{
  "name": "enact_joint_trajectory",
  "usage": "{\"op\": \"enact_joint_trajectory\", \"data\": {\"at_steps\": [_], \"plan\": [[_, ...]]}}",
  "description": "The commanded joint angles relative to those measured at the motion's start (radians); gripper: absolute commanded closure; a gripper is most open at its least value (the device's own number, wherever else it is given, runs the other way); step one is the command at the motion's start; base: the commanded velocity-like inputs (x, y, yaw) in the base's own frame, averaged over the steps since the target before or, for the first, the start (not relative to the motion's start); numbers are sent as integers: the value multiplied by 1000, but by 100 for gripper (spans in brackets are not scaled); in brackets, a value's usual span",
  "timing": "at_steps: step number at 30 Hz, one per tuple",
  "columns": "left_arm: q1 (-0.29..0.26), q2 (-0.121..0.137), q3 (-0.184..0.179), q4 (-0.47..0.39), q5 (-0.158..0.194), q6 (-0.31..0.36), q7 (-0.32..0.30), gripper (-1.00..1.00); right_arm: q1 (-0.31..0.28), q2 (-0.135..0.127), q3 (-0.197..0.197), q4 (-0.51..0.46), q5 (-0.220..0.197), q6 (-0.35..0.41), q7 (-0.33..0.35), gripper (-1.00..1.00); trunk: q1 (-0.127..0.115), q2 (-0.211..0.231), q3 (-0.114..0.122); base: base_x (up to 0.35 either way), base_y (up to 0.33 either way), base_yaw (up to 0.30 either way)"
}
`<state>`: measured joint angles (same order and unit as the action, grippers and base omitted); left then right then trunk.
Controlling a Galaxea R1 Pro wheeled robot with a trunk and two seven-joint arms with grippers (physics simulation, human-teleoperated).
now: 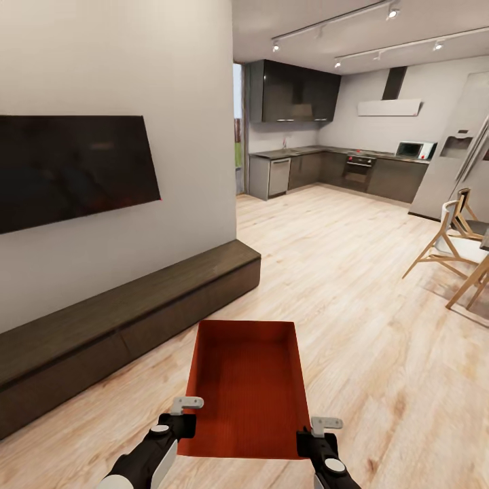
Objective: Move the two storage containers from the living room to the garage. In the garage, place one container on the floor and stack the other container on top of it (either order is fine).
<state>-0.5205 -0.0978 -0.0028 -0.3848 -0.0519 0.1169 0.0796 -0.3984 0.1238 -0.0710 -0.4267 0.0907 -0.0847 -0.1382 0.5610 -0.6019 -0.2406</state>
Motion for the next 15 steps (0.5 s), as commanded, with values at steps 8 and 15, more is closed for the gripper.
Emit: {"op": "enact_joint_trajectory", "data": {"at_steps": [8,15], "plan": [[-1,-11,-9,-5,1,6,0,100,0,2,-2,7,3,44,0,100,0,-1,-1,0,0,0],[-1,-11,-9,-5,1,6,0,100,0,2,-2,8,3,44,0,100,0,-1,-1,0,0,0]]}}
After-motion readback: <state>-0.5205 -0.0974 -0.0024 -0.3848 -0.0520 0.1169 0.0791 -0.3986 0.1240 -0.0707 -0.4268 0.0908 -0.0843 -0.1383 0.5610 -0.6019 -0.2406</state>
